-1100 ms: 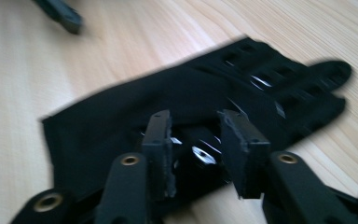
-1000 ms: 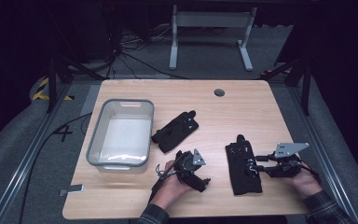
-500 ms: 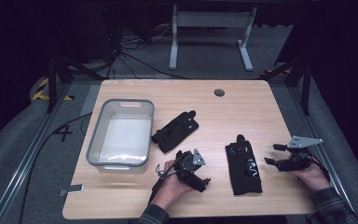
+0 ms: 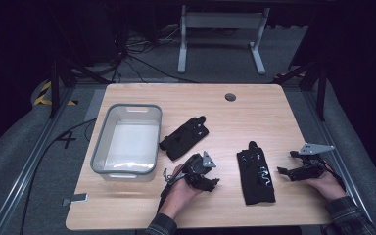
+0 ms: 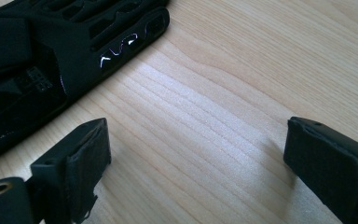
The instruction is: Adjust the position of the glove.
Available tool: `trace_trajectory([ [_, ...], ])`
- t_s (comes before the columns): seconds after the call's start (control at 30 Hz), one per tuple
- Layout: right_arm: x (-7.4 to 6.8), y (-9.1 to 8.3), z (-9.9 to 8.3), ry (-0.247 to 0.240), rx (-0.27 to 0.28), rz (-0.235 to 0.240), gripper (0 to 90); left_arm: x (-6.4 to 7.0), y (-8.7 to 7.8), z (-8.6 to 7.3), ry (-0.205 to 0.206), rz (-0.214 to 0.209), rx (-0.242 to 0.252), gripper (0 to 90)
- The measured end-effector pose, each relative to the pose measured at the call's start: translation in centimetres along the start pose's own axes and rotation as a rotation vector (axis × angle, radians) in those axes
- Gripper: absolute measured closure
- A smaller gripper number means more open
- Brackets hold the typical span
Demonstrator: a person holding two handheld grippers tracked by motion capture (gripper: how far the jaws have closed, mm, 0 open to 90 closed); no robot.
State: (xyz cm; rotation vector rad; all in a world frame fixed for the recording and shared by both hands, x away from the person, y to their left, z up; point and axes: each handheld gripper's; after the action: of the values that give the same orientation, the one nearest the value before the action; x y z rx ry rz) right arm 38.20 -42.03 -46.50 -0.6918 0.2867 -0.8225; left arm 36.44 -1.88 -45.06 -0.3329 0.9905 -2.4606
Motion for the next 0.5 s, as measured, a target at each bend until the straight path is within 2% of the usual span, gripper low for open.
trace_trajectory([
  [0.13,0.0,0.0,-0.1,0.001,0.005,0.001,7.7,-0.5,-0.3,0.7,-0.018,0.012,-0.006,63.2],
  [0.3,0.0,0.0,-0.1,0.001,0.006,0.0,7.6,-1.6,-0.8,1.6,-0.042,0.035,-0.01,84.8],
  [0.33,-0.1,0.0,-0.1,0.002,0.007,0.0,7.6,-1.9,-0.9,1.8,-0.052,0.046,-0.003,84.8],
  [0.37,-0.1,0.0,-0.1,0.003,0.007,0.0,7.6,-2.1,-1.0,2.0,-0.058,0.048,0.001,89.4],
  [0.4,-0.1,0.0,-0.1,0.003,0.007,0.0,7.6,-2.6,-1.2,2.5,-0.068,0.077,0.0,89.7],
  [0.43,-0.1,0.0,-0.1,0.003,0.008,-0.001,7.6,-2.6,-1.2,2.5,-0.068,0.077,0.0,89.8],
  [0.47,-0.1,0.0,-0.1,0.003,0.008,-0.001,7.6,-2.9,-1.3,2.8,-0.075,0.102,0.001,89.8],
  [0.5,-0.1,0.0,-0.1,0.003,0.008,-0.001,7.6,-3.5,-1.3,3.1,-0.094,0.109,0.007,89.8],
])
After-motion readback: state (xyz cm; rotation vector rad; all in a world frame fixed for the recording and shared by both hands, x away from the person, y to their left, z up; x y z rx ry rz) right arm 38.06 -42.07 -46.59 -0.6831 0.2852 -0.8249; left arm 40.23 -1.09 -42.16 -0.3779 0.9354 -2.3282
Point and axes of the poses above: each handheld gripper's, and its own axes: y roughly forward along the jaws, z roughly out of its top, x roughly to its right, and after that the axes turned 3 degrees about x, right-handed
